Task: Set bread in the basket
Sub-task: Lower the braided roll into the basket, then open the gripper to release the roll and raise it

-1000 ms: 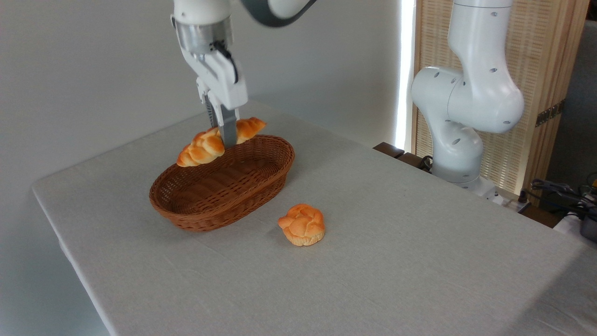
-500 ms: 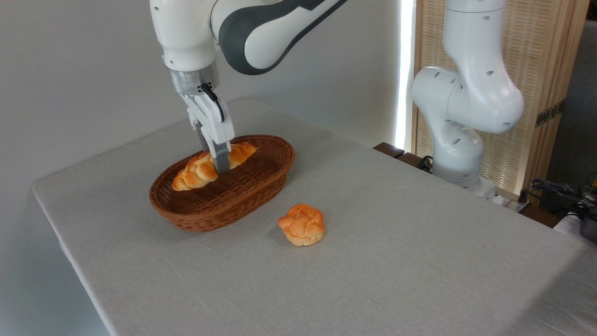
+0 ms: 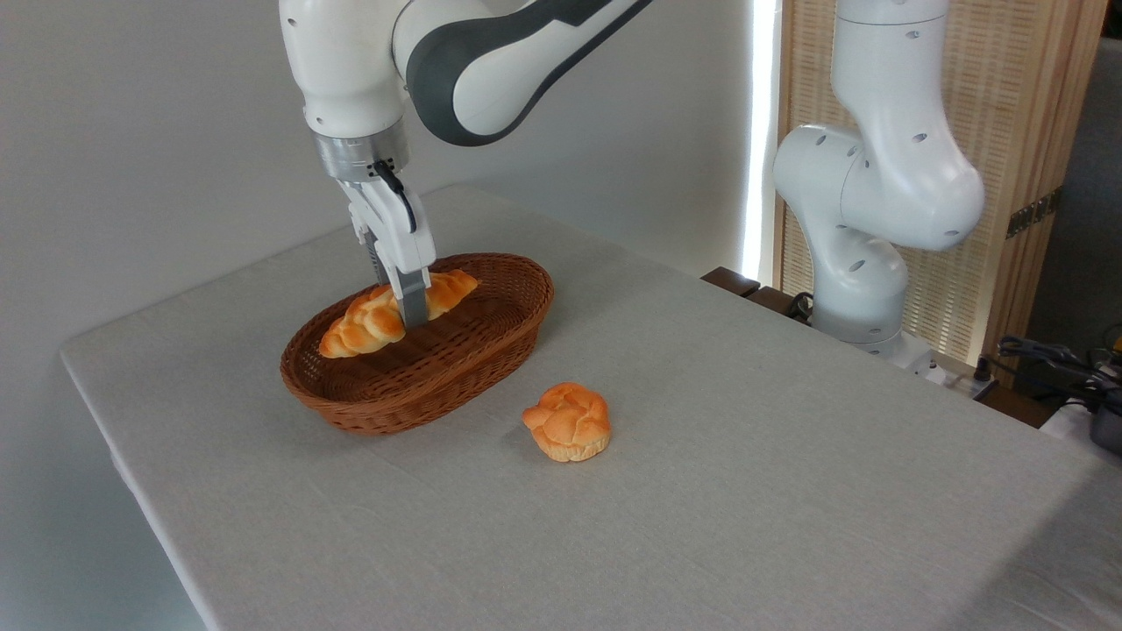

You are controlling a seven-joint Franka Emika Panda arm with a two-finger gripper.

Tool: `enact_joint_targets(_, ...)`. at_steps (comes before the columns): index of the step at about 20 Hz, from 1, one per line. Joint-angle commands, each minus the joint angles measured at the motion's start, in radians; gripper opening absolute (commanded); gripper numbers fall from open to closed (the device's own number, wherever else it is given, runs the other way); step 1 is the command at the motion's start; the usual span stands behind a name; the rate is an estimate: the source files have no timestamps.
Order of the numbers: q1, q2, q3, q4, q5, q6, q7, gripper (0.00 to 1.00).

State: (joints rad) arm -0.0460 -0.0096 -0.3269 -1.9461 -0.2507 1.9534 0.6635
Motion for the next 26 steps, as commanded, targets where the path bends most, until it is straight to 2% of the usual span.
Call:
enact_joint_targets(1, -0.002, 0.000, 0.002, 0.003, -0.022, 0.015, -0.002, 1.00)
enact_joint_targets(10, 0.000, -0.004, 0.005, 0.007, -0.021, 0.015, -0.004, 1.00)
enact_joint_targets(15, 0.009, -0.042, 0.023, 0.033, -0.012, -0.004, -0.005, 1.00)
enact_joint_targets(18, 0.011, -0.059, 0.081, 0.099, 0.008, -0.098, 0.001, 1.00)
enact_joint_targets(20, 0.011, -0.059, 0.111, 0.148, 0.042, -0.157, 0.001, 1.00)
enact_joint_targets(26, 0.009, -0.059, 0.212, 0.236, 0.079, -0.188, 0.013, 1.00)
